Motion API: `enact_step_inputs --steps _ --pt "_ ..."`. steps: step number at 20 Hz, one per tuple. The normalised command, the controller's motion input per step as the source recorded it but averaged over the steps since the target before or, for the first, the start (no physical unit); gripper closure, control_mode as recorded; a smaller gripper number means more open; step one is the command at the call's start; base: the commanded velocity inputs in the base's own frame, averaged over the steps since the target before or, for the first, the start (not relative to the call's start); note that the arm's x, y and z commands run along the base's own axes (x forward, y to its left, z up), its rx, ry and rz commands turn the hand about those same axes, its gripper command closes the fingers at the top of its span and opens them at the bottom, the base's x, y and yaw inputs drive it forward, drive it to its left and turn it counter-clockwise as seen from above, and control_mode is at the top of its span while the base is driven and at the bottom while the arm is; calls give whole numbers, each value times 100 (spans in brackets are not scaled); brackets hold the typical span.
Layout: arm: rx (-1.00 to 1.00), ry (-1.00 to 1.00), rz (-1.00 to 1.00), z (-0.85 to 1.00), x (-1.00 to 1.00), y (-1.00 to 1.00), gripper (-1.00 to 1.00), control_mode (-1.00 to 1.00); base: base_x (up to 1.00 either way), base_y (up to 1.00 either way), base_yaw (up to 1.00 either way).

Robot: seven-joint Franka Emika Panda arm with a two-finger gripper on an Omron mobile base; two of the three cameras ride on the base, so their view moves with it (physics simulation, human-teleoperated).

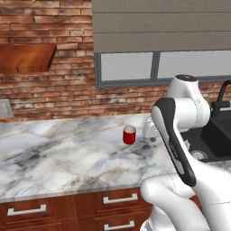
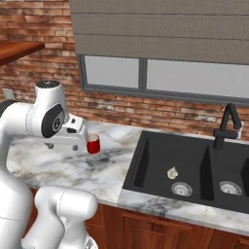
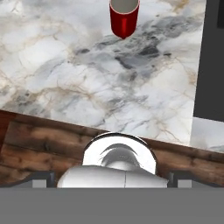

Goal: Clear the mugs and bowl far away from the sink.

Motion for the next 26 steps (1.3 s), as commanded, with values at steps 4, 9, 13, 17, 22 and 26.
enact_step_inputs --steps 4,9,13,17,22,26 --pt "0 0 -2 -29 26 1 -100 -100 0 0 0" --pt "0 -4 -1 -27 26 1 -100 -100 0 0 0" --pt "0 -10 -2 -12 28 4 -100 -100 0 0 0" --pt "0 -10 -4 -9 26 5 -100 -100 0 0 0" --pt "0 -3 -4 -17 21 0 -100 -100 0 0 0" --pt "0 0 -3 -29 21 0 -100 -100 0 0 0"
